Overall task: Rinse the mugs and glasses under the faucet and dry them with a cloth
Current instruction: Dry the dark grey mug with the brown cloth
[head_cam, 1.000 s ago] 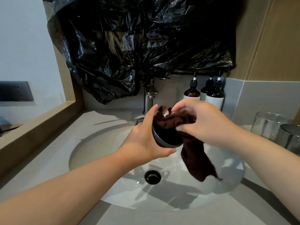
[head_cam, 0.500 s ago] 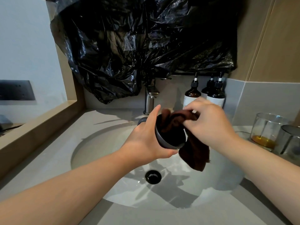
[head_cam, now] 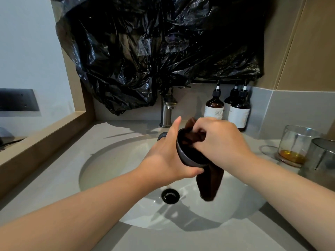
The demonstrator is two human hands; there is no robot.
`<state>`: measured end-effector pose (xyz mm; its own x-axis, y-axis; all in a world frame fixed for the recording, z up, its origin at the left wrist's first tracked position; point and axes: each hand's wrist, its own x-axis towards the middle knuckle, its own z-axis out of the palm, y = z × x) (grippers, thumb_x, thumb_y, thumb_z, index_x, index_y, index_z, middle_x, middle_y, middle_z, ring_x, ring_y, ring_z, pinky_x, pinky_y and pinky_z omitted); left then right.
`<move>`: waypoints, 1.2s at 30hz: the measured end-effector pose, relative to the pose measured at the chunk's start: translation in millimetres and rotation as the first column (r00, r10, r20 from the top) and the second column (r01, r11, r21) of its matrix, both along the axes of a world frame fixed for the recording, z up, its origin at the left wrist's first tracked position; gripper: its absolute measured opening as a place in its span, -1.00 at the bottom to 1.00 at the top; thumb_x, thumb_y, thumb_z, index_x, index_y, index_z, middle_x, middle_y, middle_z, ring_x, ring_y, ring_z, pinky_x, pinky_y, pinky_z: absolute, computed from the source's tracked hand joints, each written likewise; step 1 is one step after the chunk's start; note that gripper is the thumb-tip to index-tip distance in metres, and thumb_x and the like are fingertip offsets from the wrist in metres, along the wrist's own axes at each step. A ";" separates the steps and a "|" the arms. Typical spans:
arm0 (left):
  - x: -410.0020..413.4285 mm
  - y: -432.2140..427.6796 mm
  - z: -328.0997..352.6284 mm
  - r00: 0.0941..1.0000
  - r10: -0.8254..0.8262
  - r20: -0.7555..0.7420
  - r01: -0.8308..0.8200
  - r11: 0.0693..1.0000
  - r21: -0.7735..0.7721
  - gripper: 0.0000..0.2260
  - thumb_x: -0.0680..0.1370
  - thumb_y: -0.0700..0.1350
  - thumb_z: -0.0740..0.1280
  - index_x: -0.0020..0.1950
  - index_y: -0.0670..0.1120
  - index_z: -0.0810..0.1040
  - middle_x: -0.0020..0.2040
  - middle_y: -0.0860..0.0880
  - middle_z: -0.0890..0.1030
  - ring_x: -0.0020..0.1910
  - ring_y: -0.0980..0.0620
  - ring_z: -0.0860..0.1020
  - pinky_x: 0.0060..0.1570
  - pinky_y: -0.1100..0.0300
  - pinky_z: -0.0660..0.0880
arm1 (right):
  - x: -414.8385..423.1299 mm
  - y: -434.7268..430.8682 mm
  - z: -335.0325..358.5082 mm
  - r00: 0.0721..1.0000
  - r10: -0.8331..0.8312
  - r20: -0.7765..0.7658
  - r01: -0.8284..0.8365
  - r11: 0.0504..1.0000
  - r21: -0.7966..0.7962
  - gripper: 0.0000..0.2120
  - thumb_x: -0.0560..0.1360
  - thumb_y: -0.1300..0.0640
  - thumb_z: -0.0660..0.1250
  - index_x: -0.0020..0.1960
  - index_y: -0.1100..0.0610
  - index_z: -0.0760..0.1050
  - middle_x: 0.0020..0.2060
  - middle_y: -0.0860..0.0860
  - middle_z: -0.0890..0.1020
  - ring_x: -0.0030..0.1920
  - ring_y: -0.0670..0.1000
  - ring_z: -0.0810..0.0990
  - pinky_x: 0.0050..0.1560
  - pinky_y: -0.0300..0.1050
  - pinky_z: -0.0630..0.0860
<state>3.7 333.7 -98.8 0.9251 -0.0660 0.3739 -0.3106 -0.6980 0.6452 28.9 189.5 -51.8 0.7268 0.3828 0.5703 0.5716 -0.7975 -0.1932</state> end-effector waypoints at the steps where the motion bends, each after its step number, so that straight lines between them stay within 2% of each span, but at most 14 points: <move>1: -0.8 1.0 0.4 1.000 0.004 0.004 -0.004 1.000 -0.005 0.18 0.22 0.11 0.59 0.53 0.19 -0.25 0.17 0.23 0.43 0.22 0.19 0.41 0.14 0.32 0.32 | 1.4 -2.0 0.7 1.000 0.013 -0.004 -0.012 0.998 0.067 -0.73 0.36 0.11 0.41 0.01 -0.04 0.42 -0.18 -0.17 0.45 -0.16 -0.04 0.48 -0.20 -0.13 0.43; 3: -2.9 2.2 0.8 1.000 -0.006 0.006 0.006 1.000 0.004 0.17 0.24 0.09 0.58 0.54 0.17 -0.24 0.08 0.31 0.39 0.13 0.26 0.38 0.11 0.37 0.31 | 2.1 -4.9 1.1 0.997 0.064 -0.043 -0.059 0.993 0.103 -0.57 0.35 0.13 0.43 0.13 -0.07 0.35 -0.06 -0.17 0.38 -0.11 -0.07 0.47 -0.16 -0.15 0.45; 5: -4.3 1.1 0.5 1.000 -0.028 -0.003 0.028 0.999 0.036 0.18 0.25 0.08 0.58 0.54 0.16 -0.26 0.08 0.30 0.40 0.11 0.26 0.38 0.10 0.38 0.31 | 3.6 -7.1 -2.1 0.992 0.111 -0.058 -0.109 0.993 0.050 -0.57 0.36 0.13 0.42 0.18 -0.10 0.41 0.04 -0.18 0.41 -0.02 -0.08 0.48 -0.05 -0.12 0.48; 8: -2.0 0.6 0.1 1.000 -0.013 -0.027 0.015 0.998 0.060 0.18 0.25 0.11 0.58 0.52 0.20 -0.29 0.15 0.18 0.44 0.19 0.14 0.42 0.16 0.26 0.40 | 6.3 -9.1 -2.9 0.997 0.078 -0.022 -0.076 0.994 0.074 -0.76 0.38 0.09 0.42 0.05 -0.06 0.57 -0.06 -0.16 0.53 -0.04 -0.07 0.52 0.00 -0.10 0.47; 11: -1.2 3.0 1.8 0.998 0.050 -0.044 -0.049 0.999 0.020 0.17 0.23 0.13 0.58 0.49 0.30 -0.27 0.26 0.13 0.41 0.26 0.07 0.39 0.21 0.12 0.45 | 13.1 -16.6 5.5 1.000 -0.004 0.013 0.001 0.978 0.209 -0.84 0.35 0.04 0.50 -0.09 -0.02 0.60 -0.16 -0.11 0.55 -0.17 -0.08 0.50 -0.12 -0.21 0.41; 14: -0.1 5.3 0.8 0.998 0.057 -0.039 -0.056 0.998 0.017 0.16 0.23 0.14 0.58 0.48 0.32 -0.27 0.31 0.13 0.41 0.30 0.06 0.38 0.22 0.15 0.42 | 9.9 -22.5 14.8 0.988 0.106 -0.115 -0.067 0.951 0.303 -0.83 0.34 0.13 0.51 -0.20 -0.12 0.60 -0.21 -0.16 0.59 -0.22 -0.16 0.53 -0.22 -0.36 0.41; 16: 0.8 5.0 -0.1 0.998 0.052 -0.029 -0.052 0.999 0.016 0.17 0.23 0.14 0.57 0.49 0.29 -0.28 0.26 0.15 0.43 0.27 0.09 0.40 0.16 0.23 0.37 | 0.4 -16.9 13.1 0.964 0.177 -0.199 -0.137 0.970 0.200 -0.78 0.37 0.20 0.45 -0.10 -0.11 0.65 -0.16 -0.17 0.61 -0.16 -0.16 0.58 -0.16 -0.35 0.49; 18: 0.6 3.9 -0.7 1.000 0.028 -0.012 -0.028 0.999 0.035 0.17 0.24 0.12 0.56 0.51 0.24 -0.29 0.20 0.18 0.45 0.22 0.12 0.41 0.11 0.27 0.34 | -4.9 -5.9 4.3 0.971 0.144 -0.189 -0.146 0.989 0.002 -0.69 0.38 0.25 0.37 0.06 -0.04 0.62 -0.07 -0.13 0.60 -0.04 -0.07 0.56 -0.04 -0.23 0.47; 22: -2.2 -0.5 -0.8 0.999 -0.040 0.011 0.039 0.993 0.114 0.20 0.26 0.10 0.56 0.51 0.14 -0.36 0.14 0.14 0.51 0.13 0.14 0.47 0.11 0.24 0.42 | 0.9 5.0 -9.7 0.994 0.106 -0.019 -0.107 0.961 -0.253 -0.95 0.39 0.23 0.31 -0.19 0.12 0.45 -0.22 -0.01 0.50 -0.12 0.05 0.51 -0.22 -0.13 0.28; 24: -1.9 -1.5 0.0 0.999 -0.041 0.012 0.039 0.991 0.126 0.20 0.27 0.11 0.55 0.51 0.12 -0.37 0.12 0.12 0.52 0.11 0.14 0.47 0.09 0.25 0.41 | 6.2 4.4 -12.9 0.981 0.153 0.117 -0.118 0.956 -0.267 -0.88 0.31 0.26 0.35 -0.32 0.16 0.40 -0.35 0.04 0.49 -0.28 0.11 0.51 -0.31 -0.16 0.25; 26: -1.0 -1.8 1.6 0.999 -0.031 0.007 0.031 0.996 0.081 0.20 0.26 0.12 0.55 0.51 0.14 -0.36 0.11 0.15 0.49 0.11 0.15 0.46 0.08 0.27 0.38 | 6.6 3.0 -12.9 0.956 0.170 0.239 -0.132 0.977 -0.166 -0.91 0.20 0.23 0.35 -0.40 0.20 0.44 -0.45 0.05 0.48 -0.42 0.11 0.49 -0.42 -0.19 0.31; 31: 0.6 2.6 2.9 1.000 0.018 -0.012 -0.018 1.000 -0.005 0.18 0.22 0.14 0.56 0.48 0.28 -0.32 0.16 0.16 0.44 0.17 0.11 0.45 0.14 0.17 0.46 | 4.5 -4.9 -2.1 0.956 0.088 0.278 -0.106 0.993 0.053 -0.93 0.26 0.26 0.46 -0.28 0.23 0.58 -0.37 0.04 0.59 -0.32 0.10 0.57 -0.29 -0.05 0.55; 33: -1.2 2.7 1.1 1.000 -0.019 0.007 0.019 1.000 0.015 0.20 0.22 0.14 0.56 0.49 0.25 -0.33 0.19 0.16 0.47 0.18 0.13 0.45 0.17 0.20 0.43 | 2.0 -6.4 -3.2 0.958 0.149 0.244 -0.157 0.987 0.014 -0.95 0.27 0.23 0.42 -0.27 0.21 0.60 -0.37 0.03 0.59 -0.32 0.09 0.56 -0.28 -0.04 0.55; 36: -2.4 -1.0 -0.9 0.995 -0.087 0.046 0.083 0.993 0.083 0.20 0.26 0.09 0.57 0.52 0.13 -0.34 0.17 0.14 0.52 0.15 0.17 0.48 0.15 0.27 0.41 | 0.3 -1.9 -11.6 0.931 0.252 0.265 -0.204 0.959 -0.196 -0.93 0.24 0.20 0.33 -0.35 0.21 0.52 -0.43 0.05 0.54 -0.39 0.10 0.51 -0.40 -0.05 0.51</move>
<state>1.4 332.7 -99.8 0.8954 -0.1750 0.4094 -0.4009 -0.7169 0.5704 29.3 187.6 -63.4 0.4253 0.6234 0.6561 0.7535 -0.6455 0.1250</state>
